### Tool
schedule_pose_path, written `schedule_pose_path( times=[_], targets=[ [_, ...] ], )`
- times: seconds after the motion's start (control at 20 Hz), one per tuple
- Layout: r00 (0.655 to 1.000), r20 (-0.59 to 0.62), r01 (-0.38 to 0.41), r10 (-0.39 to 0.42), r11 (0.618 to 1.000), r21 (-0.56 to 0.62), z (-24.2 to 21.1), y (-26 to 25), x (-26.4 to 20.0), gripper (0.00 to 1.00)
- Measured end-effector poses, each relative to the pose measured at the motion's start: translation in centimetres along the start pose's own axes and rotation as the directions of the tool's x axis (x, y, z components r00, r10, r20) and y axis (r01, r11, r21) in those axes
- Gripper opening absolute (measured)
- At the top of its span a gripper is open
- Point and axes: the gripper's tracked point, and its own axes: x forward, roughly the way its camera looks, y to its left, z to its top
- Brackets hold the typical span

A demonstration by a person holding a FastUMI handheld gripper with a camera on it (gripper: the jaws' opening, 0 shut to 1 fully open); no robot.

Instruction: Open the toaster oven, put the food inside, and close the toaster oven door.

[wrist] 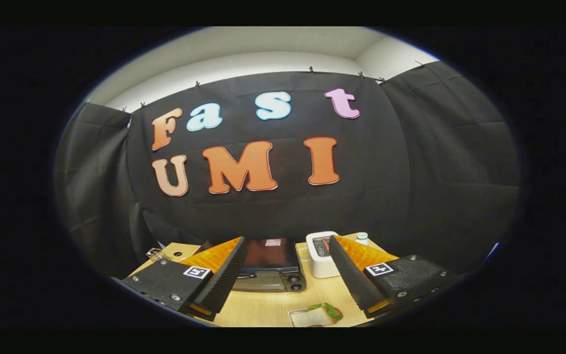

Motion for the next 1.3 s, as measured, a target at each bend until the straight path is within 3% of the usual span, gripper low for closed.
schedule_pose_path(
  times=[0.45,0.9,1.3],
  targets=[
    [0.999,-0.041,-0.005,0.005,1.000,0.010,-1.6,-0.2,0.7,0.99],
    [0.984,-0.161,-0.086,0.079,0.995,-0.040,-7.9,3.7,2.9,0.99],
    [0.964,-0.255,-0.111,0.079,0.987,-0.114,-13.7,6.3,6.0,0.99]
  ],
)
